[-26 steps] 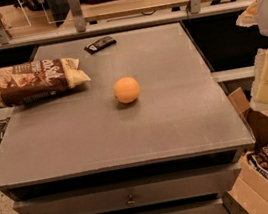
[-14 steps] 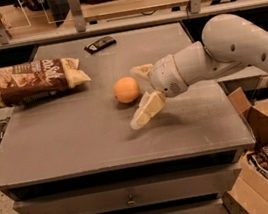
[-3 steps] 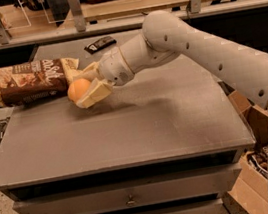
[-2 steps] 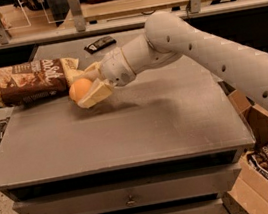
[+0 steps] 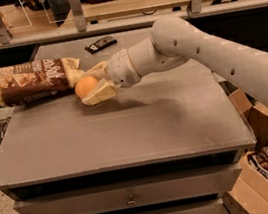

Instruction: Move orange near brown chip bag

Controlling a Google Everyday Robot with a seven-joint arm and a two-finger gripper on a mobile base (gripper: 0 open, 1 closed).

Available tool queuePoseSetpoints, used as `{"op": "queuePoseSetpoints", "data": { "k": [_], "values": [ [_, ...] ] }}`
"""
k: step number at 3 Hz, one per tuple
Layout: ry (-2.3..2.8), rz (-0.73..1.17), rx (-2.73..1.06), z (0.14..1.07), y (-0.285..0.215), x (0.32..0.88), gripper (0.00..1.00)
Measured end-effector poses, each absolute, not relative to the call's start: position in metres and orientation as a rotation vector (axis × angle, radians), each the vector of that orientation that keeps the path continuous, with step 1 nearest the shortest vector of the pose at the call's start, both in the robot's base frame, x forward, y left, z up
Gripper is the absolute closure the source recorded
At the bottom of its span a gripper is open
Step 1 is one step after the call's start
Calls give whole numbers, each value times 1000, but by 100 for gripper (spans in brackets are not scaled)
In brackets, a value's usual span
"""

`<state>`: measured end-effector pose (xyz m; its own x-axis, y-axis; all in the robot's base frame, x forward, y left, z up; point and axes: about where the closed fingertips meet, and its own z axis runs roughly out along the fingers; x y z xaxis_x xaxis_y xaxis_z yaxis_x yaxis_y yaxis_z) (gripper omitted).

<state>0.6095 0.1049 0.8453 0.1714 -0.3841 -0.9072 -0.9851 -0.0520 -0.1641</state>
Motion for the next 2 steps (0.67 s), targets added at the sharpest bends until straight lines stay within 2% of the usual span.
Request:
{"op": "queuePoseSetpoints", "data": {
  "k": [1,2],
  "values": [
    [1379,861,-1562,838,100,614,0],
    [1410,845,-1545,833,95,616,0]
  ]
}}
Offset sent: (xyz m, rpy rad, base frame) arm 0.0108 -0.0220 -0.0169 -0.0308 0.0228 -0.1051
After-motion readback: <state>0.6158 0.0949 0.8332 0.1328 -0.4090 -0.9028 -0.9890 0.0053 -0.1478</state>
